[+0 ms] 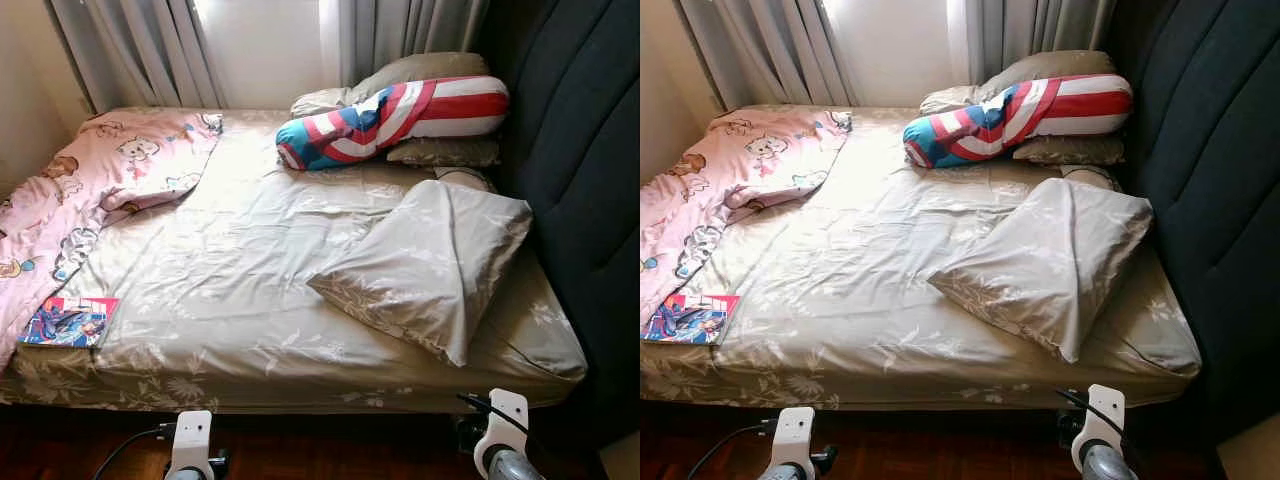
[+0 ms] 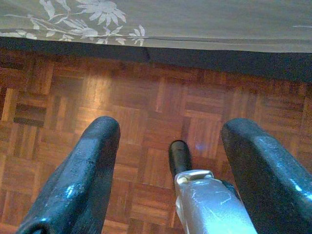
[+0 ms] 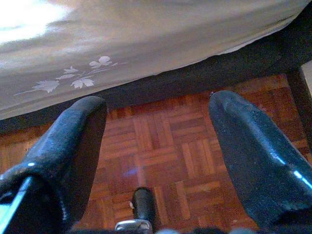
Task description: Clean up the room
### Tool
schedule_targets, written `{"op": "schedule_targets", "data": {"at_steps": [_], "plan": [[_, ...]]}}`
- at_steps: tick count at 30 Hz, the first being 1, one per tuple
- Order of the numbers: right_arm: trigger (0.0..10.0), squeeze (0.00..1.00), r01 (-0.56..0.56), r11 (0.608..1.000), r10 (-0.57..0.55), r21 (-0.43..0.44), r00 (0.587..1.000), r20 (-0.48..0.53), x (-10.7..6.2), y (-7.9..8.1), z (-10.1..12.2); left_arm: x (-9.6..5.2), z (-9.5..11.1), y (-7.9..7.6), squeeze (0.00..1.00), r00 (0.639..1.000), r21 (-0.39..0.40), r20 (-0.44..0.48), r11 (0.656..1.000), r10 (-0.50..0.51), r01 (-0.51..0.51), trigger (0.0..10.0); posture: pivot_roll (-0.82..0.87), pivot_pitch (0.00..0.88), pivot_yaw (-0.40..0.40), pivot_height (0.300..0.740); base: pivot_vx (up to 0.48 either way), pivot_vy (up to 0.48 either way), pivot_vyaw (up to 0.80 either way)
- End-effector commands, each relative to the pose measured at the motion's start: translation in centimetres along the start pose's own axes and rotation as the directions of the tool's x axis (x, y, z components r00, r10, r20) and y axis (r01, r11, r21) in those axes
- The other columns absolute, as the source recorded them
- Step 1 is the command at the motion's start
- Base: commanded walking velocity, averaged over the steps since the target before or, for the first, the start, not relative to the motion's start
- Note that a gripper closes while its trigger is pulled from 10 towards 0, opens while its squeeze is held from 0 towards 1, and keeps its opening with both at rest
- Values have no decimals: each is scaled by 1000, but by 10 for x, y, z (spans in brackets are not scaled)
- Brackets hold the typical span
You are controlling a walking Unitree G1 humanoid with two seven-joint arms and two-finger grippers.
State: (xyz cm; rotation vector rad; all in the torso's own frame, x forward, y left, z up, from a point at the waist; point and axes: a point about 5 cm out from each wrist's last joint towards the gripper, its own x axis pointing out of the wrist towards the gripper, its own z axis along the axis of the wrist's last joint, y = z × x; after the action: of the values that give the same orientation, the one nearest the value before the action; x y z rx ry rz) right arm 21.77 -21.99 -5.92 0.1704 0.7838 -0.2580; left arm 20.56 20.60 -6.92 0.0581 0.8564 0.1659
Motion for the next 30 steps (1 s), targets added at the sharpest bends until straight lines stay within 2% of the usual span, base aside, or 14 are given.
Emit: {"op": "schedule_targets", "data": {"at_steps": [1, 30], "plan": [[10000, 0, 3, 1000, -3, 8, 1000, -13, -1, -1, -3, 0, 0, 0, 0, 1000, 4, 1, 1000, -6, 6, 10000, -144, 0, -9, 740, 266, 0, 0], [10000, 0, -6, 1000, 6, 0, 1000, 2, 0, 0, 0, 0, 2, -1, 0, 1000, -13, 14, 1000, -9, 9, 10000, -145, 0, -13, 740, 315, 0, 0]]}}
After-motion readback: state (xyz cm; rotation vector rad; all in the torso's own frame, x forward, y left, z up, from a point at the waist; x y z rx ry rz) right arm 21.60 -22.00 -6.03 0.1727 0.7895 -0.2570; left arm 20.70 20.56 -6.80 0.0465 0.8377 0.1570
